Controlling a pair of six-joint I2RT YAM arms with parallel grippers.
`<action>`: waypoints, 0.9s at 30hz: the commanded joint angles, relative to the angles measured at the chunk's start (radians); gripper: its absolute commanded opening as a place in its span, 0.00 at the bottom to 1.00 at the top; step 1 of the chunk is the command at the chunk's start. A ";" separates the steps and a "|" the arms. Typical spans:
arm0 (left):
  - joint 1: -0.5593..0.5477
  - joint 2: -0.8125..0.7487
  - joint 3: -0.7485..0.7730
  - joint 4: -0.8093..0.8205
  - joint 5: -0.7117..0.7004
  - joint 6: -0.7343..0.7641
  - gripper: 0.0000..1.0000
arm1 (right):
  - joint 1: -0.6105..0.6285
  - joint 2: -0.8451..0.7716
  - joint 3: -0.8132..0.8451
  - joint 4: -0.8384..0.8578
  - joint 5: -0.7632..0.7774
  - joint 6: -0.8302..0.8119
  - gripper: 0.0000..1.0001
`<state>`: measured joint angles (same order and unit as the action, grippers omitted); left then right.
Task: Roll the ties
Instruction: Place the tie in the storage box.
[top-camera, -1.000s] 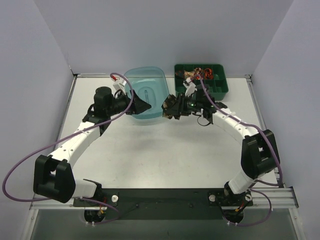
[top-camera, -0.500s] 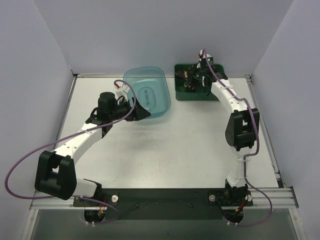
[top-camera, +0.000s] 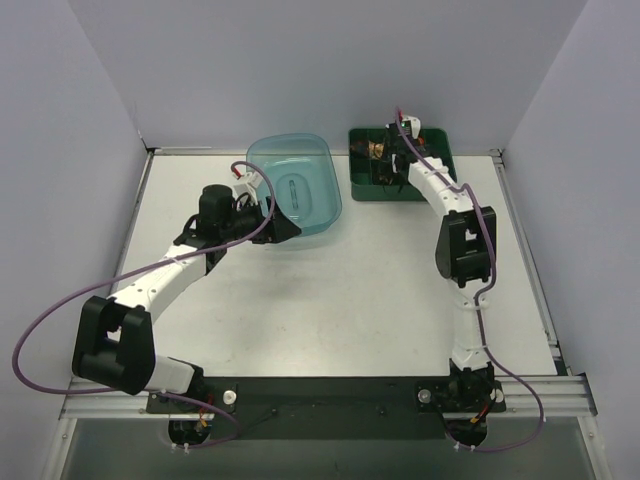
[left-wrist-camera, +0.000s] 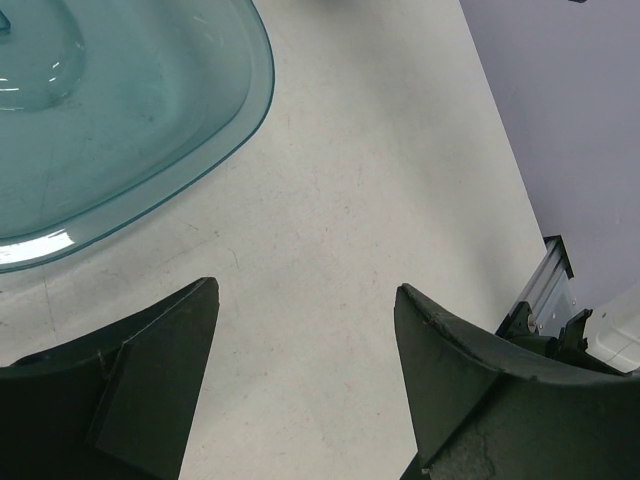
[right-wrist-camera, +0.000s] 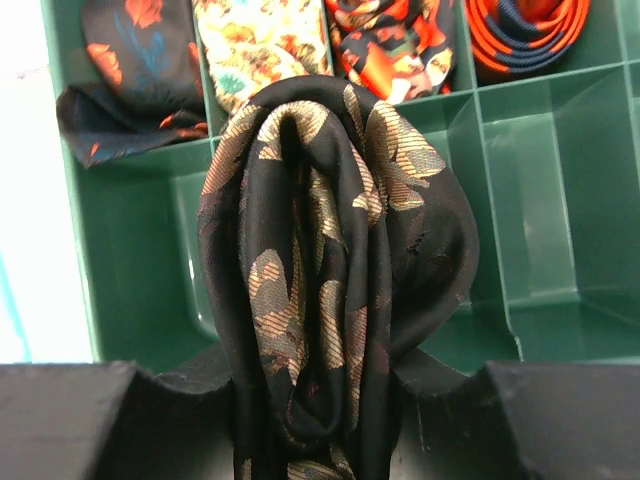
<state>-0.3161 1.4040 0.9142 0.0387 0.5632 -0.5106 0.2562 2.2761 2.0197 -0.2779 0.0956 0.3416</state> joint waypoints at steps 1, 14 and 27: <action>0.005 0.003 0.002 0.016 0.000 0.024 0.80 | 0.006 0.011 0.076 0.035 0.067 -0.009 0.00; 0.005 0.000 -0.017 0.035 0.015 0.021 0.80 | 0.049 0.154 0.166 0.083 0.170 -0.046 0.00; 0.005 0.000 -0.002 0.033 0.021 0.023 0.80 | 0.015 0.183 0.160 -0.078 0.121 0.031 0.00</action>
<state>-0.3161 1.4067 0.8940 0.0406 0.5636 -0.5106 0.2932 2.4378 2.1498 -0.2001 0.2359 0.3481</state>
